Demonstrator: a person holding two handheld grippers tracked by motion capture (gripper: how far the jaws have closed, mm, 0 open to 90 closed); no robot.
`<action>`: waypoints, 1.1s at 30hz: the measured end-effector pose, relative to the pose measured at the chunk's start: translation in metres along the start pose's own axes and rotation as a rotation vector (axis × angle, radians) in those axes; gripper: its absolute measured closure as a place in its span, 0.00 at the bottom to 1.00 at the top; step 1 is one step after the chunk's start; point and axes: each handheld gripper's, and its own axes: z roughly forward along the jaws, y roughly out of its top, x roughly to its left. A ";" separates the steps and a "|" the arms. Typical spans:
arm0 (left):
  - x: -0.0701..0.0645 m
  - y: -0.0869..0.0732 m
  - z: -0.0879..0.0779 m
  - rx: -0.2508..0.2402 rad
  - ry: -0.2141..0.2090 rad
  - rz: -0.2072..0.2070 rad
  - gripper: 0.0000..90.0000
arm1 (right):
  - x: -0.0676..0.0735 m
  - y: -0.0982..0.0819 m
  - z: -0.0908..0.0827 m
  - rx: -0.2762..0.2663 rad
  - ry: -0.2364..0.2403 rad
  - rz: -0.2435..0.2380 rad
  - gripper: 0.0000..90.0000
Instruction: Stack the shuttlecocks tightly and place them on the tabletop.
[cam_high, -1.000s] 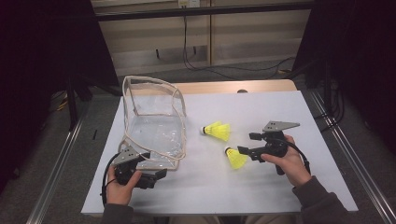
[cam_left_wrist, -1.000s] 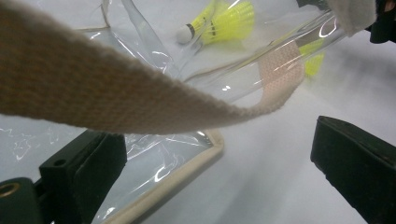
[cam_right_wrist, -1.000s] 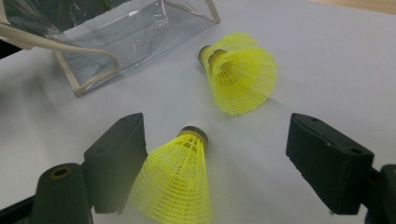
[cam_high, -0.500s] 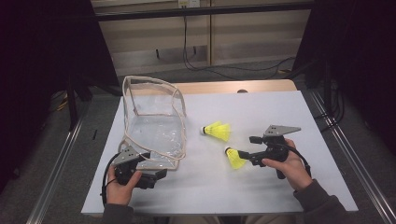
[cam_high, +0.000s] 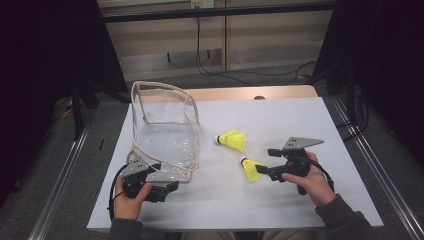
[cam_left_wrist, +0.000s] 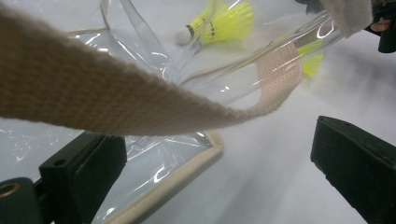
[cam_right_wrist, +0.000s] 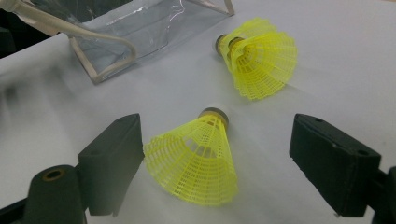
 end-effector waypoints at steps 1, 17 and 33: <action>0.000 0.000 0.000 0.002 0.002 0.001 0.04 | 0.000 0.000 0.000 0.000 0.002 -0.001 0.19; 0.000 0.000 0.000 -0.001 0.002 0.001 0.04 | 0.007 -0.005 -0.001 0.011 0.014 -0.012 0.19; -0.001 0.000 0.001 -0.002 0.000 0.001 0.04 | 0.013 -0.010 -0.002 0.019 0.034 -0.027 0.20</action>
